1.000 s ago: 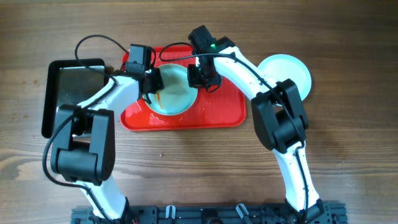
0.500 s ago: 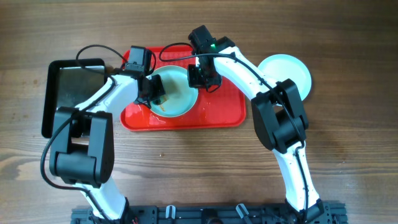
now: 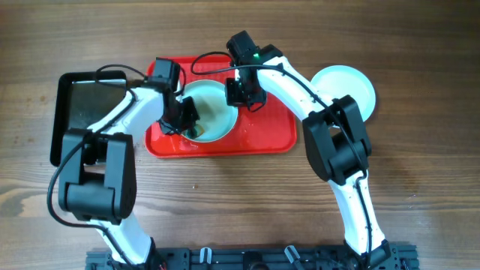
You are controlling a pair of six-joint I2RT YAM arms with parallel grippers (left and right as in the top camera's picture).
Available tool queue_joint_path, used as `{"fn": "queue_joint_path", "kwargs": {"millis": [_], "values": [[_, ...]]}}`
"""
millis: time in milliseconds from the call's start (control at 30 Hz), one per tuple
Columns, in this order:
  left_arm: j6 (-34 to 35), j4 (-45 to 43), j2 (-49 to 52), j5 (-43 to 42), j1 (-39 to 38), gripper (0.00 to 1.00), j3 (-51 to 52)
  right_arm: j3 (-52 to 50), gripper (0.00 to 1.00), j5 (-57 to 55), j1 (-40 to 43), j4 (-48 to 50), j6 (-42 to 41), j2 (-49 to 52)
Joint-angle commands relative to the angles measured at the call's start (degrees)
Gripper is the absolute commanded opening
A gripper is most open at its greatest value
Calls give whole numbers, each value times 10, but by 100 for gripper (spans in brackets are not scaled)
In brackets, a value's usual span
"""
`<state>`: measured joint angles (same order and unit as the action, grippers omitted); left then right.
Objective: Clean dirty plates on tray and stack at the side
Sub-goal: 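Scrub the tilted last plate with the sponge in the left gripper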
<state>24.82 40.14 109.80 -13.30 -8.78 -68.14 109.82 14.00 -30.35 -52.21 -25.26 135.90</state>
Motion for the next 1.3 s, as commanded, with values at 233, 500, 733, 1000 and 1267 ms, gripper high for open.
{"fn": "queue_joint_path", "kwargs": {"millis": [233, 500, 733, 1000, 1267], "values": [[-20, 47, 27, -202, 100, 4, -113, -8, 4, 12, 2, 29, 2, 16], [-54, 47, -7, -242, 136, 4, -118, 30, 58, 84, 28, 85, 163, 16], [-11, 47, -72, 0, 135, 4, -126, 43, 58, 64, 11, 120, 251, 23], [14, 45, -70, 70, 135, 4, -126, 43, 35, -120, -37, 129, 227, 54], [14, 44, -67, 70, 129, 4, -125, 43, 4, -147, -28, 25, -23, 52]]}}
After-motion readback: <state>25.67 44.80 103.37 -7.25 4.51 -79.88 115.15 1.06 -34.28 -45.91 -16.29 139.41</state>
